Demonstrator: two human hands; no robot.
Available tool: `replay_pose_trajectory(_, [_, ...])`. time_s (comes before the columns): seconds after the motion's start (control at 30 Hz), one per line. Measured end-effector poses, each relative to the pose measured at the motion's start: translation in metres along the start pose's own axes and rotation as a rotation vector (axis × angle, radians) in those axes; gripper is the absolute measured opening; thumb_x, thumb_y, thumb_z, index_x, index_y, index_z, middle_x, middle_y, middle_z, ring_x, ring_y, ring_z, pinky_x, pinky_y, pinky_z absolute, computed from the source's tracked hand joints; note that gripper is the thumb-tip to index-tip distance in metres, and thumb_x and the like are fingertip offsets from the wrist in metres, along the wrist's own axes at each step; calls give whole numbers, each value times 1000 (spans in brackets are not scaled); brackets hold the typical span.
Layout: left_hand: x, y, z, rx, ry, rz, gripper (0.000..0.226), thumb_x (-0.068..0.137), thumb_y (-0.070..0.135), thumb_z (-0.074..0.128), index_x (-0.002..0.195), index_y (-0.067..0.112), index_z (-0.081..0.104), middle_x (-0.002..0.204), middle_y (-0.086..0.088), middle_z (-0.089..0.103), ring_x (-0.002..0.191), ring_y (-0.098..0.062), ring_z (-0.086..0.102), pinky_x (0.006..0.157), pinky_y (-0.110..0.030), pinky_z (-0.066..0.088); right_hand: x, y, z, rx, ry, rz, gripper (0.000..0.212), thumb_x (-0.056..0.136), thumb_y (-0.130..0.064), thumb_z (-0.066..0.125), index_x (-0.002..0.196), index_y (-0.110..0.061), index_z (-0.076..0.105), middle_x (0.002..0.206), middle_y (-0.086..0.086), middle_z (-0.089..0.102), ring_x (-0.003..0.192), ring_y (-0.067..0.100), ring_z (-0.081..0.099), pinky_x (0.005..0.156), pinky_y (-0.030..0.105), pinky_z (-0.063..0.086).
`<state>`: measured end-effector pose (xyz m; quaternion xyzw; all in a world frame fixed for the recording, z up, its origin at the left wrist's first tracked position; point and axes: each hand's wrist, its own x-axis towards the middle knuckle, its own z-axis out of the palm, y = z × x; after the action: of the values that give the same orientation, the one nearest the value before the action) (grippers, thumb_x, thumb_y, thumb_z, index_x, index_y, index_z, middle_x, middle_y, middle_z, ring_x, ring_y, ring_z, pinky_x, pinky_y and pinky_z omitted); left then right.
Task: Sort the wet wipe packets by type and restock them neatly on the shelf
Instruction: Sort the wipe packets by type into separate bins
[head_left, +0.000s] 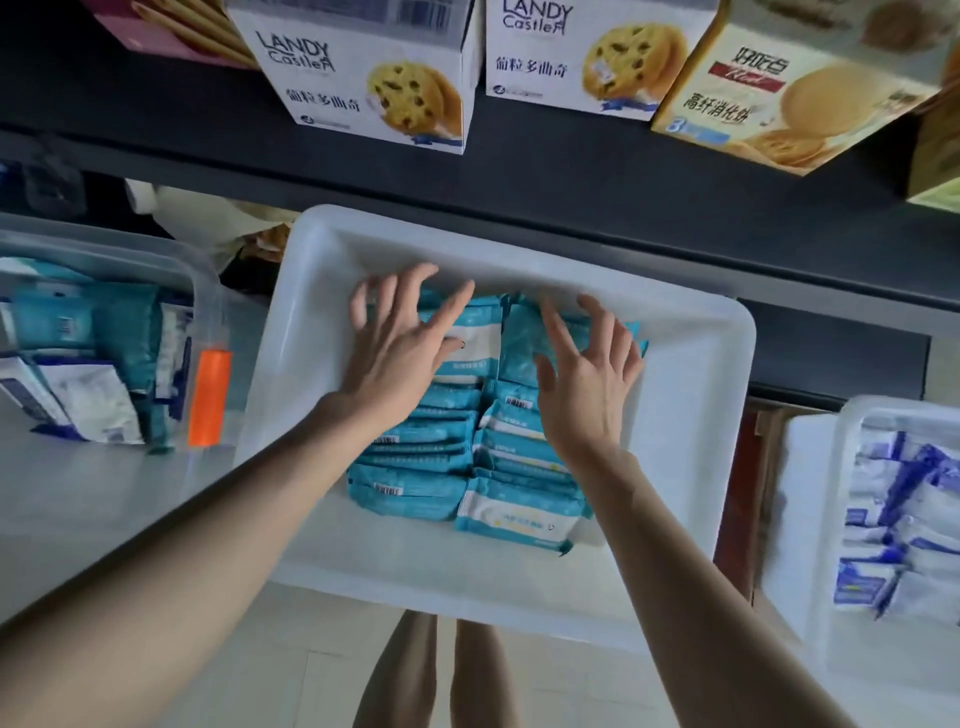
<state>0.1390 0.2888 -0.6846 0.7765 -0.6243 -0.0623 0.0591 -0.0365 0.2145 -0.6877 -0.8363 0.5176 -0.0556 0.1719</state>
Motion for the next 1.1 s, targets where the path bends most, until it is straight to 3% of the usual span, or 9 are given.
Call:
replay_pose_trajectory(0.1, [5, 0, 3, -79, -10, -4, 59, 76, 20, 75, 131, 12, 54, 113, -22, 57, 100, -32, 45, 80, -45, 43, 4, 1, 0, 56, -114, -4, 55, 89, -12, 61, 142, -18, 44, 140, 14, 44, 132, 34, 35, 114, 50, 24])
replay_pose_trajectory(0.17, [10, -1, 4, -123, -78, 45, 52, 79, 14, 74, 127, 3, 56, 113, -22, 61, 100, -37, 57, 84, -45, 48, 6, 2, -2, 84, -181, -6, 51, 92, -14, 57, 141, -14, 44, 141, 11, 46, 136, 33, 32, 116, 51, 20])
replay_pose_trajectory(0.23, [14, -3, 5, -148, -177, 76, 43, 89, 12, 63, 129, -1, 53, 126, -22, 58, 116, -39, 55, 100, -46, 42, 9, 2, -7, 29, -243, -12, 49, 95, -17, 54, 142, -17, 44, 145, 7, 44, 139, 32, 27, 117, 51, 12])
replay_pose_trajectory(0.3, [16, -5, 6, -156, -300, 32, 44, 100, 20, 44, 142, 6, 39, 147, -15, 40, 137, -32, 35, 116, -42, 23, 12, -1, -15, -42, -342, 2, 50, 98, -22, 48, 146, -24, 36, 152, -1, 34, 142, 29, 17, 117, 47, 5])
replay_pose_trajectory(0.43, [12, -6, -21, -171, -389, 6, 48, 101, 29, 39, 147, 15, 32, 156, -9, 24, 144, -26, 21, 117, -42, 18, 16, -15, -44, 0, -433, 11, 52, 97, -20, 49, 147, -22, 34, 157, -2, 25, 143, 26, 15, 115, 40, 13])
replay_pose_trajectory(0.57, [-6, -14, -72, -337, -275, -110, 38, 97, 24, 49, 133, 12, 51, 132, -10, 56, 115, -31, 55, 93, -40, 45, 11, -49, -78, 183, -371, 15, 40, 94, -14, 52, 134, -14, 52, 139, 6, 50, 123, 27, 49, 102, 38, 40])
replay_pose_trajectory(0.73, [-48, -42, -130, -464, -92, -177, 20, 93, 20, 56, 107, 9, 64, 93, -10, 70, 81, -29, 65, 69, -42, 52, -4, -118, -101, 300, -334, 6, 26, 94, -20, 53, 117, -12, 62, 116, 7, 67, 105, 27, 62, 88, 41, 49])
replay_pose_trajectory(0.9, [-110, -103, -164, -514, -61, -248, 15, 93, 23, 56, 96, 12, 64, 81, -3, 69, 68, -17, 64, 62, -36, 52, -30, -204, -89, 302, -332, -72, 18, 94, -18, 50, 104, -12, 64, 104, 10, 69, 96, 32, 63, 80, 44, 51])
replay_pose_trajectory(1.1, [-197, -218, -161, -600, -116, -460, 6, 90, 15, 61, 93, 13, 65, 84, -2, 71, 77, -20, 68, 72, -37, 55, -73, -314, -27, 325, -383, -26, 15, 91, -16, 51, 98, -14, 64, 102, 13, 70, 91, 37, 64, 76, 45, 52])
